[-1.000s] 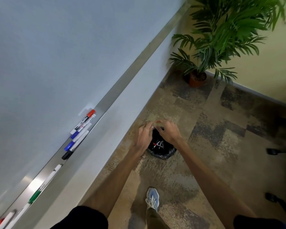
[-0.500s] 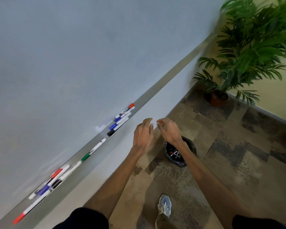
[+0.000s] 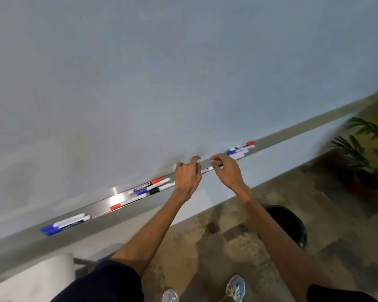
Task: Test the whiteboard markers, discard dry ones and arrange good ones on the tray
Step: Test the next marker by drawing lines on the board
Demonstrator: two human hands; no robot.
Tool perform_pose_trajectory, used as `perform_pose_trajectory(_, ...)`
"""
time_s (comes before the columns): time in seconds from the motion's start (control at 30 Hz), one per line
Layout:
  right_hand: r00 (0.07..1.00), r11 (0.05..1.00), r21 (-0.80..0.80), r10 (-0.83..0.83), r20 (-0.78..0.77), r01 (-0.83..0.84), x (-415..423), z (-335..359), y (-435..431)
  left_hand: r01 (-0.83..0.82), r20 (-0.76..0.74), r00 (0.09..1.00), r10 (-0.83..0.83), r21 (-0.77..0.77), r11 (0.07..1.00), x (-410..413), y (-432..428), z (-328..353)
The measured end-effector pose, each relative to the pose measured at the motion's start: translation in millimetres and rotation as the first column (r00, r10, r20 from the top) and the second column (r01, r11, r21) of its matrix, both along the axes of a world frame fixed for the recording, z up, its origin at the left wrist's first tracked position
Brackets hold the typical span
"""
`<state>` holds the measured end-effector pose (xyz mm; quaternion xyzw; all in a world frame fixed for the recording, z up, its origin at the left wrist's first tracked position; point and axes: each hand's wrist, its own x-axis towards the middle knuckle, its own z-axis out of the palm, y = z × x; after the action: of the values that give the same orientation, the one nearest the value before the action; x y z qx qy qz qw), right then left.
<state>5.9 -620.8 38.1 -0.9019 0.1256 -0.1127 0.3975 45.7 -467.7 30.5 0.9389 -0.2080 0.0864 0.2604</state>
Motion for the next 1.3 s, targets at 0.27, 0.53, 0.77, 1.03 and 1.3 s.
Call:
perform_pose_trajectory(0.27, 0.97, 0.969, -0.052, 0.241, 0.001, -0.241, 47, -14, 99, -0.219, -0.006, 0.976, 0.219, 0.043, 0.975, 21, 120, -13)
perform_pose_trajectory(0.53, 0.921, 0.909, -0.162, 0.366, -0.133, -0.384, 72, -46, 182, -0.205, -0.161, 0.96, 0.231, 0.16, 0.966, 29, 207, -43)
perform_pose_trajectory(0.77, 0.908, 0.872, -0.265, 0.365, -0.206, -0.411, 80, -63, 201, -0.136, -0.216, 0.955, 0.202, 0.288, 0.948, 28, 219, -63)
perform_pose_trajectory(1.03, 0.906, 0.839, -0.348, 0.36, -0.223, -0.419, 79, -71, 203, -0.168, -0.221, 0.946, 0.237, 0.291, 0.942, 29, 214, -65)
perform_pose_trajectory(1.3, 0.939, 0.794, -0.507, 0.325, -0.113, -0.336, 68, -73, 216, -0.182, -0.144, 0.969, 0.199, 0.123, 0.976, 14, 221, -54)
